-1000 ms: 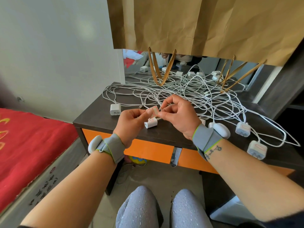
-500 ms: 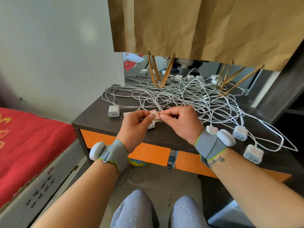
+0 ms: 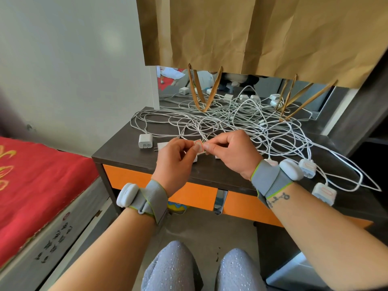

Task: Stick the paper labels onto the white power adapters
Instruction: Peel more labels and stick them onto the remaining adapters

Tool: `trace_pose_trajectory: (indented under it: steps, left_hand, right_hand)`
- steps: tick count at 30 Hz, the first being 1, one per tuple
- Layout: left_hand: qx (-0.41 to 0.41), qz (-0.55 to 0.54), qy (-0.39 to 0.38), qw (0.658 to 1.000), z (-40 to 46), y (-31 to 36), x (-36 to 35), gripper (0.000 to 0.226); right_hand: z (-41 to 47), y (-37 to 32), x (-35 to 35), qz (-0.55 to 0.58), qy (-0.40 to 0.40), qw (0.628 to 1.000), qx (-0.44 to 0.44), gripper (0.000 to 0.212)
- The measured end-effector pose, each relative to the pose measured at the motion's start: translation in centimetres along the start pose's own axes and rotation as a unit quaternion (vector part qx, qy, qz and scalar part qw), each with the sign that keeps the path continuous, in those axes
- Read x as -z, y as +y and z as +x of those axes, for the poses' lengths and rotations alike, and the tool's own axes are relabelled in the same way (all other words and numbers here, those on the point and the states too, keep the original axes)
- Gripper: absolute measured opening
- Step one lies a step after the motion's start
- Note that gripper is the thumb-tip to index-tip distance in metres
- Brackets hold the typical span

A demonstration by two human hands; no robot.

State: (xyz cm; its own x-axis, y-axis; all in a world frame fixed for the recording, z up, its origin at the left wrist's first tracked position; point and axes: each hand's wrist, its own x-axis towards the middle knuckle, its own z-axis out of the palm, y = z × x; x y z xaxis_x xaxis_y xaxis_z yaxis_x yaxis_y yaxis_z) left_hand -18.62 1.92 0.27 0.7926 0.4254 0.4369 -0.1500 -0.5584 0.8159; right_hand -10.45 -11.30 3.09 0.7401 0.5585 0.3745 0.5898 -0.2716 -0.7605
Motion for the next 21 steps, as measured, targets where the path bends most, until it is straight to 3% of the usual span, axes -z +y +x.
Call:
trace_pose_trajectory:
  steps: [9, 21]
  left_hand:
    - [0.014, -0.017, 0.02, 1.0, -0.4, 0.7, 0.4, 0.018]
    - [0.032, -0.028, 0.037, 0.998, -0.5, 1.2, 0.8, 0.016]
  right_hand:
    - [0.1, -0.3, -0.5, 0.054, 0.014, 0.998, -0.017, 0.008]
    - [0.0, -0.4, -0.3, 0.024, 0.03, 0.999, 0.008, 0.006]
